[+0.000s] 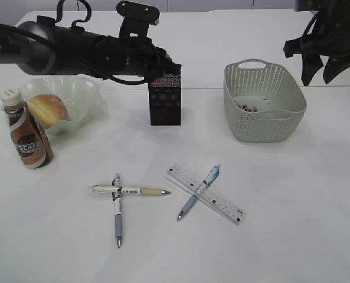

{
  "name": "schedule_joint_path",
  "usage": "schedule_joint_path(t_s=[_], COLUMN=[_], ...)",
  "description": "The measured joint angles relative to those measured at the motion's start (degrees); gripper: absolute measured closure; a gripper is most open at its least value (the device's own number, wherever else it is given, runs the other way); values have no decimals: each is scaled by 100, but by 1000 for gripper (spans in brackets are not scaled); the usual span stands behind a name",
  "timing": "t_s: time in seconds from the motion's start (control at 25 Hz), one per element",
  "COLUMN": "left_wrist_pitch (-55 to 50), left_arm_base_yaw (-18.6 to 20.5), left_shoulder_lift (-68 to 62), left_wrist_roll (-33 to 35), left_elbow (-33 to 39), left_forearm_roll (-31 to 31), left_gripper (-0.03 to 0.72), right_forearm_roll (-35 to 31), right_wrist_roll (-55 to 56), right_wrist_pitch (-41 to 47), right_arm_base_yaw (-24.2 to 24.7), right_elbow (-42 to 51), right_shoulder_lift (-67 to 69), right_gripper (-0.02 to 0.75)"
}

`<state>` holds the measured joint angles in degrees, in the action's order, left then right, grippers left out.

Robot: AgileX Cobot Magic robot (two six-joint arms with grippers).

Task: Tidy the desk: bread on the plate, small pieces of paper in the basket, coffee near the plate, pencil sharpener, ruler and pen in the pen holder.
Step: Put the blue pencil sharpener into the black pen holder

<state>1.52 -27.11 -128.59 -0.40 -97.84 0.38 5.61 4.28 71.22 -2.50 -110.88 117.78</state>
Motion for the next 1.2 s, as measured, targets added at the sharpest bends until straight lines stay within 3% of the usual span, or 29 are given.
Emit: schedule_joint_path(t_s=[1.2], left_wrist_pitch=[632], left_arm_base_yaw=[96], left_shoulder_lift=[-465], left_wrist_roll=[0], left_elbow=[0], left_forearm_roll=[-38], left_gripper=[511], right_forearm_roll=[85], right_wrist_roll=[0], right_wrist_pitch=[0], right_arm_base_yaw=[0], right_elbow=[0], right_shoulder_lift=[0], right_gripper=[426])
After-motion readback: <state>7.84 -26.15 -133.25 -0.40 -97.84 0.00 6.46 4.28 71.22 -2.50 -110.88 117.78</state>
